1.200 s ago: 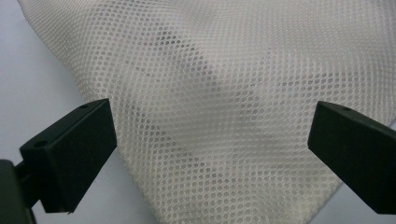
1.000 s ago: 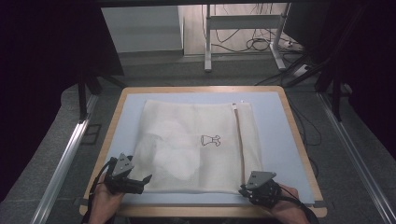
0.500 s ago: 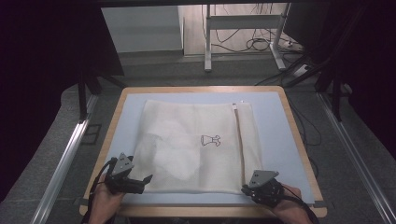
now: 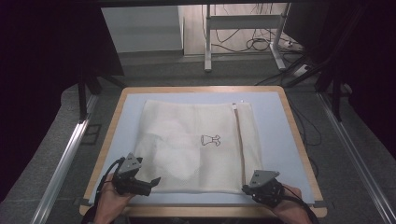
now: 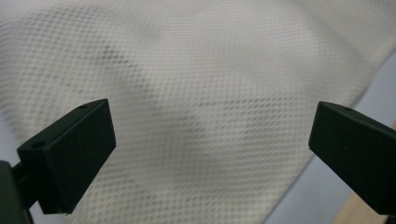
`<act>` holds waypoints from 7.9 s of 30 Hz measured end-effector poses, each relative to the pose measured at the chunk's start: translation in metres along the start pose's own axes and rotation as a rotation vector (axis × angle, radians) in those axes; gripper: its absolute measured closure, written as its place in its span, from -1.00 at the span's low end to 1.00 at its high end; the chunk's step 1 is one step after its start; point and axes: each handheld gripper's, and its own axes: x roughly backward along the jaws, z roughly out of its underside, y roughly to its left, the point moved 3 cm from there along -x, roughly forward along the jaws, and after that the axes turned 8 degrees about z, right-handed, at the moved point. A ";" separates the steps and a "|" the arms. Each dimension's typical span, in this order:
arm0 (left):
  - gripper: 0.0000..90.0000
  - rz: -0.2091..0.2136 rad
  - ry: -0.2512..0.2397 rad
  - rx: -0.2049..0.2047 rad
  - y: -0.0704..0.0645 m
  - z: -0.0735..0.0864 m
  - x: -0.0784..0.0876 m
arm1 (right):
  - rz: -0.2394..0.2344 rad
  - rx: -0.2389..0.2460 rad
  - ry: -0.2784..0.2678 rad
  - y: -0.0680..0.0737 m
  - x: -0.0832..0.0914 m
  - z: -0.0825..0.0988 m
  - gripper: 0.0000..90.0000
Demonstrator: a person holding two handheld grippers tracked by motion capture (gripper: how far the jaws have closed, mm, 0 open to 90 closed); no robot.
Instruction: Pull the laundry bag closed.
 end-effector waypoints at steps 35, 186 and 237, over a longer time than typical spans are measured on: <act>-0.66 0.168 -0.020 -0.112 -0.041 -0.034 -0.035 | -0.019 -0.022 0.011 -0.003 0.001 0.002 0.88; 1.00 0.438 0.096 -0.346 -0.152 -0.079 -0.184 | -0.006 0.003 0.059 -0.006 0.004 -0.011 0.92; 1.00 0.418 0.102 -0.403 -0.155 -0.080 -0.185 | 0.135 -0.041 0.082 -0.029 -0.006 -0.016 0.92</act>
